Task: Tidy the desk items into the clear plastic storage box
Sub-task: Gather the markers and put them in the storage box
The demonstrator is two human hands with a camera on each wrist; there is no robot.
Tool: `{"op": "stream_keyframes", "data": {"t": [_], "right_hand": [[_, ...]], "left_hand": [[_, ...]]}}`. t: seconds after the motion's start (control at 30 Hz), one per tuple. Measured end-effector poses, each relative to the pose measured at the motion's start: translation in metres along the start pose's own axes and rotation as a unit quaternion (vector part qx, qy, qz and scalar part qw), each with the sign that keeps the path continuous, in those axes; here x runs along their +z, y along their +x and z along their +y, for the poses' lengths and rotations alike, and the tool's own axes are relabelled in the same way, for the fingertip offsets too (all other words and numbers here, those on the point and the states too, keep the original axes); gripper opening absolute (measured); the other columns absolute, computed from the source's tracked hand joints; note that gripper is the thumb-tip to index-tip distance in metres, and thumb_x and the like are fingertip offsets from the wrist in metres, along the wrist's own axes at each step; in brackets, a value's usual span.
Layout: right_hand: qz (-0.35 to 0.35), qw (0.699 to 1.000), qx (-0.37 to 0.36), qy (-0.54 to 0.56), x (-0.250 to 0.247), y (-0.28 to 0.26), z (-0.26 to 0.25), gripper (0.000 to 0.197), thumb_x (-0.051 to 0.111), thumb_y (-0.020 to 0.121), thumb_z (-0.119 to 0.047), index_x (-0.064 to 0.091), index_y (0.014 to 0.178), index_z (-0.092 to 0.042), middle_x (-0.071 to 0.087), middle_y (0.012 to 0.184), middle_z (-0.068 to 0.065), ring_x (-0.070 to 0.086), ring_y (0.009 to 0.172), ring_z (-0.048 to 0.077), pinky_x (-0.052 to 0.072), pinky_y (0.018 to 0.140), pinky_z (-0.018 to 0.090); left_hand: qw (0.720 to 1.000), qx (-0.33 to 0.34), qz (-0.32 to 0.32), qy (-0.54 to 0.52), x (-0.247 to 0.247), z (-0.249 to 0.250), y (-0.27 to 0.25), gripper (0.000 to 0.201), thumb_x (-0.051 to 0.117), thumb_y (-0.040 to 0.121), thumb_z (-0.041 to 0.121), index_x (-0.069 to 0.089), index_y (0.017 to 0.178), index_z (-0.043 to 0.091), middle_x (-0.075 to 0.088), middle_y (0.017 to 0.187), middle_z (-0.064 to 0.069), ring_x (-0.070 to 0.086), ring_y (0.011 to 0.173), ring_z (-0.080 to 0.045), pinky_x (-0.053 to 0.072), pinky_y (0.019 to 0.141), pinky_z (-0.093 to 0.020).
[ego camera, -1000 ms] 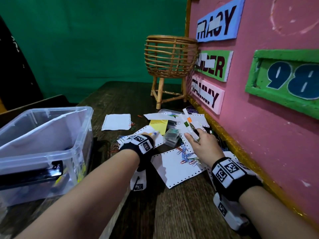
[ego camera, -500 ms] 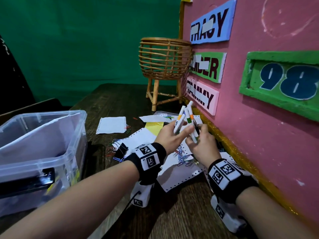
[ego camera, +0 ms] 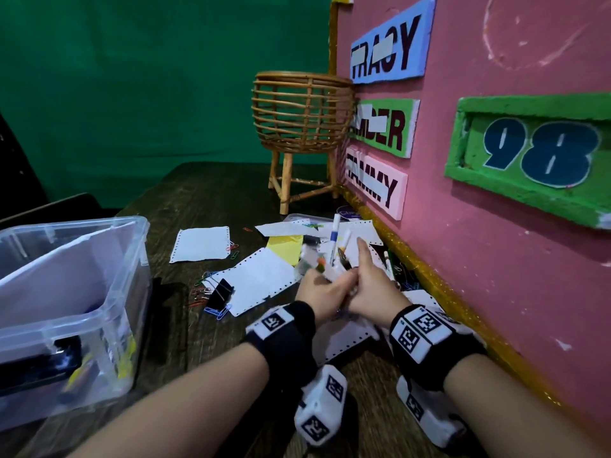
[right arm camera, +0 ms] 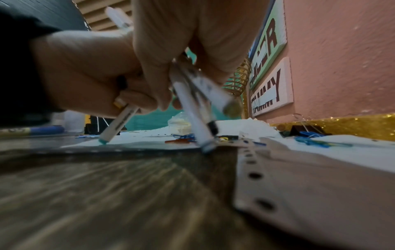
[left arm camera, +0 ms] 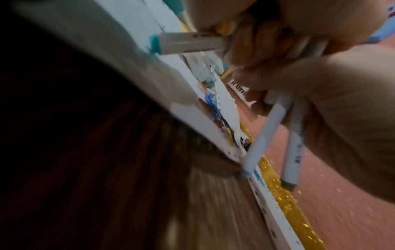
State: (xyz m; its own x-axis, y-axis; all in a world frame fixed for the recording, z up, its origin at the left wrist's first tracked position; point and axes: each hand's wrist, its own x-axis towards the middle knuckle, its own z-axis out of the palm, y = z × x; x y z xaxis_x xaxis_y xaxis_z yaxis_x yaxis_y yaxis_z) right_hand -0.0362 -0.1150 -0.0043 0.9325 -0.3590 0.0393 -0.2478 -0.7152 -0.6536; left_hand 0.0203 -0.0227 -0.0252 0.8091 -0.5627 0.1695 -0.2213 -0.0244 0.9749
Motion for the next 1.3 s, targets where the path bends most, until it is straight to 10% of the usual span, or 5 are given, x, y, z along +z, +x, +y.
{"op": "stream_keyframes", "data": {"t": [0.3,0.47,0.73,1.03,1.3], "right_hand": [[-0.056,0.985,0.061,-0.154,-0.003,0.013,0.013,0.118,0.069,0.061,-0.067,0.011,0.148,-0.013,0.019,0.152,0.011,0.022,0.14,0.027,0.025,0.114,0.045],[0.006,0.973,0.147,-0.179,-0.008,0.033,0.041,0.055,0.035,0.096,-0.039,0.029,0.142,-0.011,0.022,0.15,0.018,0.023,0.138,0.034,0.024,0.113,0.047],[-0.11,0.941,0.221,-0.233,-0.01,0.046,0.053,0.061,0.021,0.098,-0.047,0.012,0.149,-0.015,-0.004,0.157,0.013,0.009,0.145,0.031,0.014,0.118,0.044],[0.035,0.943,0.174,-0.281,-0.01,0.036,0.039,0.024,0.055,0.087,-0.02,0.061,0.101,-0.001,0.063,0.106,0.017,0.061,0.093,0.03,0.044,0.066,0.028],[-0.055,0.95,0.146,-0.27,-0.007,0.042,0.045,0.039,0.043,0.094,-0.021,0.041,0.13,-0.005,0.033,0.143,0.018,0.039,0.129,0.033,0.039,0.102,0.036]], "left_hand": [[0.928,0.021,0.031,0.37,-0.045,0.031,0.03,0.025,0.061,0.082,0.039,0.052,0.073,0.018,0.056,0.076,-0.004,0.058,0.076,-0.027,0.047,0.066,-0.033],[0.893,0.051,0.047,0.444,-0.05,0.025,0.032,0.029,0.057,0.084,0.038,0.041,0.066,0.023,0.049,0.078,0.001,0.05,0.075,-0.023,0.037,0.064,-0.028],[0.875,0.147,0.011,0.461,-0.038,0.02,0.034,0.016,0.056,0.083,0.036,0.055,0.084,0.02,0.047,0.085,0.001,0.052,0.077,-0.022,0.034,0.06,-0.028],[0.881,0.113,0.013,0.46,-0.039,0.022,0.031,0.019,0.053,0.087,0.035,0.049,0.091,0.017,0.054,0.078,-0.002,0.057,0.078,-0.029,0.04,0.061,-0.03],[0.896,0.102,0.02,0.432,-0.038,0.022,0.031,0.017,0.054,0.087,0.034,0.045,0.086,0.019,0.053,0.079,-0.003,0.053,0.076,-0.027,0.042,0.063,-0.031]]}}
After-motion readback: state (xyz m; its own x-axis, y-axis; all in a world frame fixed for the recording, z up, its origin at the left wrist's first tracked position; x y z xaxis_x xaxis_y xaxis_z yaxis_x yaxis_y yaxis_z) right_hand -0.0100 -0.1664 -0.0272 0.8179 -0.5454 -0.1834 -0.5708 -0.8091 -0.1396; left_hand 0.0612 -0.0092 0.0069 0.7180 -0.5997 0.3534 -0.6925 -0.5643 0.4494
